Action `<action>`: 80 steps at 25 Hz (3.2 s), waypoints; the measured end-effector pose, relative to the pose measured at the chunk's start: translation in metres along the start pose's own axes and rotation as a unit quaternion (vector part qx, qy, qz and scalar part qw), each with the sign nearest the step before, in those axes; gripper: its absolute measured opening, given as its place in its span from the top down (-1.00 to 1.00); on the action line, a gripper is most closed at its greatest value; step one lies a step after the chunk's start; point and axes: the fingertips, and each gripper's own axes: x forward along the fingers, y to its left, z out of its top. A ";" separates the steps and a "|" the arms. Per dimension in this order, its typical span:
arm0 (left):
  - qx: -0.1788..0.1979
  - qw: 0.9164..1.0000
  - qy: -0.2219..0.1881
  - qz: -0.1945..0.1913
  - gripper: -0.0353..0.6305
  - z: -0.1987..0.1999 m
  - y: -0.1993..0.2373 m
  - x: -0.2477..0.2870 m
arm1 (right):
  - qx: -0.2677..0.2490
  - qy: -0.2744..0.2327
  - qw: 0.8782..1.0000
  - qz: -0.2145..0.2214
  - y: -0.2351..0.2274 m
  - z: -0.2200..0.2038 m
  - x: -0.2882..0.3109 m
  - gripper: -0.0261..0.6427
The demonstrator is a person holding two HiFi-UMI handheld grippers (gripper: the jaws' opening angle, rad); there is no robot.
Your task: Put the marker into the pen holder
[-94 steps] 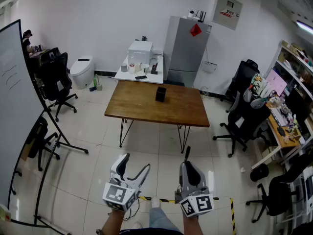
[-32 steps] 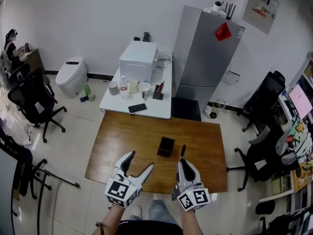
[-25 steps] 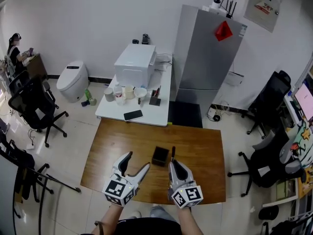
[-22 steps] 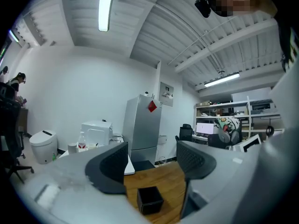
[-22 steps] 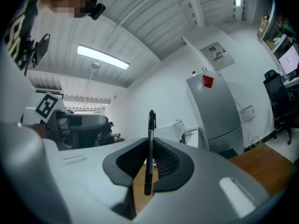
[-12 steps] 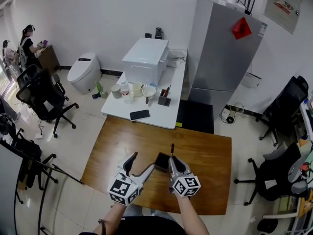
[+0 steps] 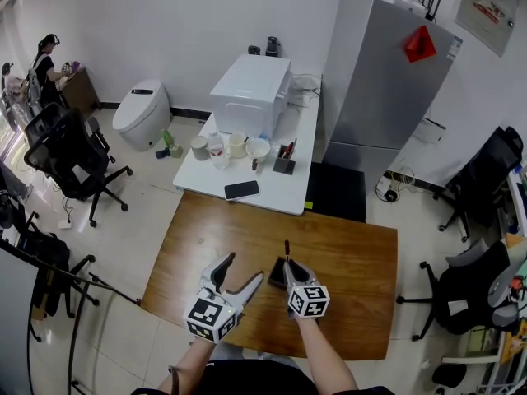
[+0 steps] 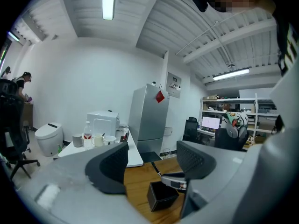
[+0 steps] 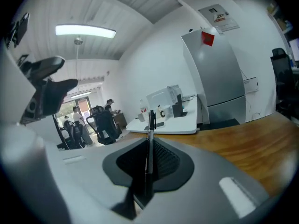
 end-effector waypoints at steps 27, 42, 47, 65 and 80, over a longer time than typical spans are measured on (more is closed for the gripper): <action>-0.014 0.999 -0.015 -0.030 -0.09 0.012 0.030 0.005 | -0.083 0.008 0.994 -0.070 0.021 0.023 -0.015 0.32; 0.013 0.998 -0.056 -0.017 -0.08 0.035 0.029 -0.013 | -0.100 -0.210 0.970 -0.071 0.082 0.181 -0.122 0.21; 0.012 0.996 -0.083 -0.002 -0.08 0.053 0.035 -0.022 | -0.107 -0.232 0.962 -0.100 0.089 0.198 -0.142 -0.05; 0.041 0.996 -0.068 -0.048 -0.07 0.042 0.018 -0.051 | -0.087 -0.227 0.959 -0.143 0.115 0.169 -0.177 -0.13; 0.032 0.995 -0.090 0.031 -0.08 0.018 -0.133 -0.115 | -0.111 -0.215 0.968 -0.064 0.085 0.117 -0.307 -0.36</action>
